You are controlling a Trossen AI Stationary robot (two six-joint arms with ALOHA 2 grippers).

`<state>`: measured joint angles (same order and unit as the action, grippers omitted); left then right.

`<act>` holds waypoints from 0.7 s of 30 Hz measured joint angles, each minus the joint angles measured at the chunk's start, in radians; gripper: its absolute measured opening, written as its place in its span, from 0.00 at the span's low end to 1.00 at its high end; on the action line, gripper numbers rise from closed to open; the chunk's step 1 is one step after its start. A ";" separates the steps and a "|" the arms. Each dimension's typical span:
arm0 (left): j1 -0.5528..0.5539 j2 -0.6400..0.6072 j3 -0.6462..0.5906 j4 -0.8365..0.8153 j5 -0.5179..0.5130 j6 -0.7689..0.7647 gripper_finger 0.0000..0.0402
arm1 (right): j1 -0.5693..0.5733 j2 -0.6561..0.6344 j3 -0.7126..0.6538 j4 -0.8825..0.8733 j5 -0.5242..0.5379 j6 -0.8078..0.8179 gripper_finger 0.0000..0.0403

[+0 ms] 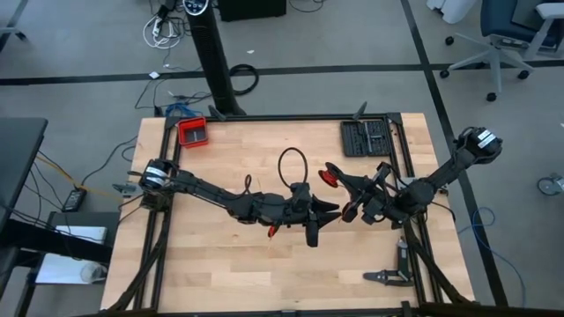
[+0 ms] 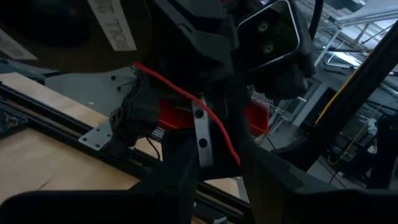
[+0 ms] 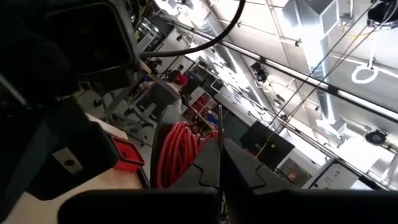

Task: Coil cords
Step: Coil the red wire onto the spool

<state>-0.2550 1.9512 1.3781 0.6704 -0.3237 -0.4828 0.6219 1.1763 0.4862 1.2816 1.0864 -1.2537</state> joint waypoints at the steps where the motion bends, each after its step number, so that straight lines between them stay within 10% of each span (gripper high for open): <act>1: 0.000 0.000 0.000 -0.001 0.000 0.000 0.31 | -0.003 0.000 0.000 0.001 0.002 0.000 0.00; 21: 0.001 0.009 0.000 -0.008 -0.014 0.070 0.28 | -0.038 0.000 0.000 0.003 0.055 0.035 0.00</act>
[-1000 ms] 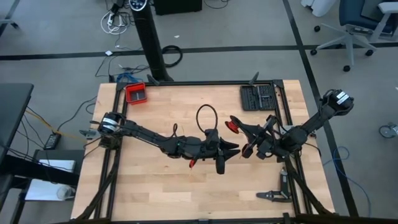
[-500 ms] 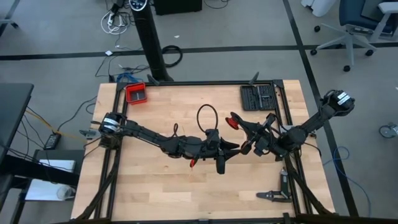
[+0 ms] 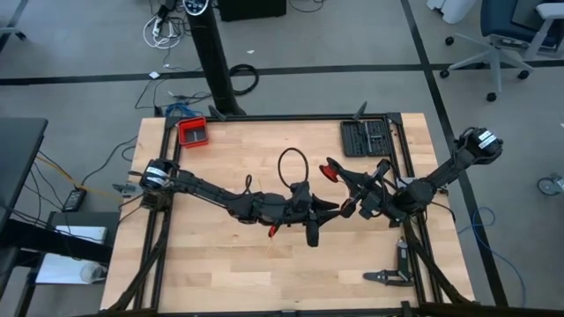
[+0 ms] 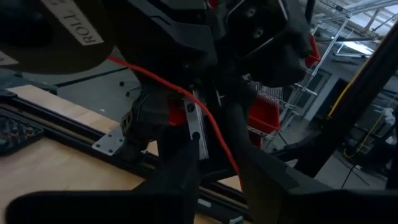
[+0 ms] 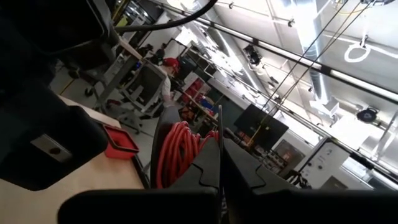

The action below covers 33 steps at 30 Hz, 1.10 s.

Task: Coil cords
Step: Coil the red wire onto the spool

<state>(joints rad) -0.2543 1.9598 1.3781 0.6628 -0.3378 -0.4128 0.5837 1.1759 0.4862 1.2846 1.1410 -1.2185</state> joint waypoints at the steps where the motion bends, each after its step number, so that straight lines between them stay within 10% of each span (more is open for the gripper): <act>1: 0.000 0.000 0.000 0.000 0.000 0.009 0.25 | 0.000 0.000 0.000 0.000 0.000 0.005 0.00; 11: 0.000 0.000 0.001 -0.003 0.023 0.043 0.01 | 0.000 0.000 0.000 0.004 0.008 0.010 0.00; 33: 0.000 0.000 0.000 -0.006 0.066 0.012 0.22 | 0.023 -0.001 0.000 0.053 0.016 -0.022 0.00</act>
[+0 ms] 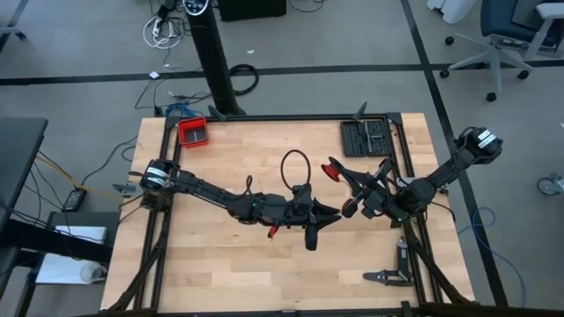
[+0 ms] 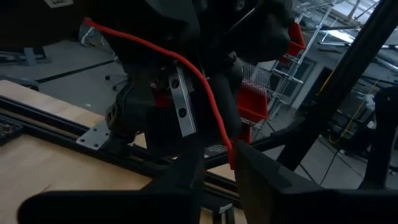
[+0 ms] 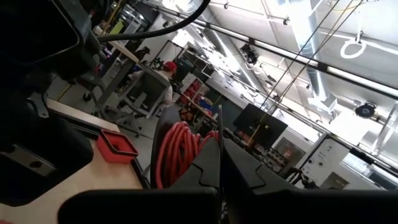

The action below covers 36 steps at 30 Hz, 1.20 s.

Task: Coil cords
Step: Coil the red wire onto the spool

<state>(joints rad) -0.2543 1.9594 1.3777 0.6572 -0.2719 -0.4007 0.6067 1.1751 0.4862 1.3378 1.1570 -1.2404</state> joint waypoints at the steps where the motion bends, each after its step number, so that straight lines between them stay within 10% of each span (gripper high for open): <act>1: 0.000 0.000 0.000 0.002 -0.002 0.000 0.22 | 0.000 0.000 0.000 0.000 -0.003 0.000 0.00; 10: 0.000 0.000 0.000 0.004 -0.057 0.073 0.03 | 0.015 0.000 0.000 -0.001 -0.008 0.000 0.00; 23: 0.007 -0.002 0.000 -0.107 -0.023 0.108 0.00 | 0.032 0.000 0.000 0.012 -0.020 0.008 0.00; 36: 0.014 -0.004 0.000 -0.304 -0.423 0.175 0.00 | 0.115 0.000 0.000 0.013 -0.048 0.122 0.00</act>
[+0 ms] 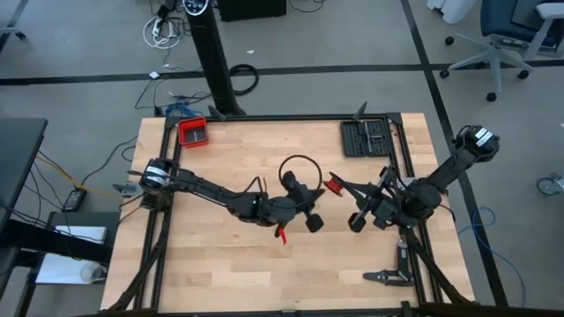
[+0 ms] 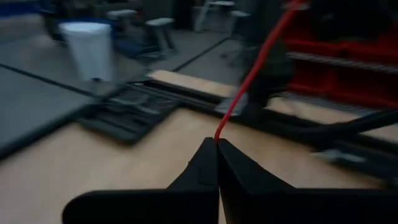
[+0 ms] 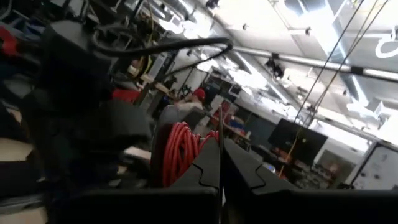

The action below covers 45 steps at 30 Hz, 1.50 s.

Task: Coil cords
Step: Coil the red wire onto the spool

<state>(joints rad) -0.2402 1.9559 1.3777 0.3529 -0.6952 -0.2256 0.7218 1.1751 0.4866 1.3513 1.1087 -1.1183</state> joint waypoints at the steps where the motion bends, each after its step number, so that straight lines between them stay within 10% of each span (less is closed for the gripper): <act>1: 0.000 -0.006 0.000 -0.019 -0.025 0.012 0.00 | 0.008 0.000 0.000 -0.001 0.016 0.000 0.00; 20: -0.067 -0.139 0.000 -0.218 -0.302 0.148 0.00 | 0.039 0.000 0.000 -0.236 0.043 0.152 0.00; 45: -0.070 -0.143 0.000 0.023 -0.099 0.101 0.00 | -0.119 0.000 0.000 -0.388 0.089 0.286 0.00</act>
<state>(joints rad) -0.3105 1.8126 1.3781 0.3755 -0.7947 -0.1247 0.6030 1.1755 0.4870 0.9634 1.1976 -0.8319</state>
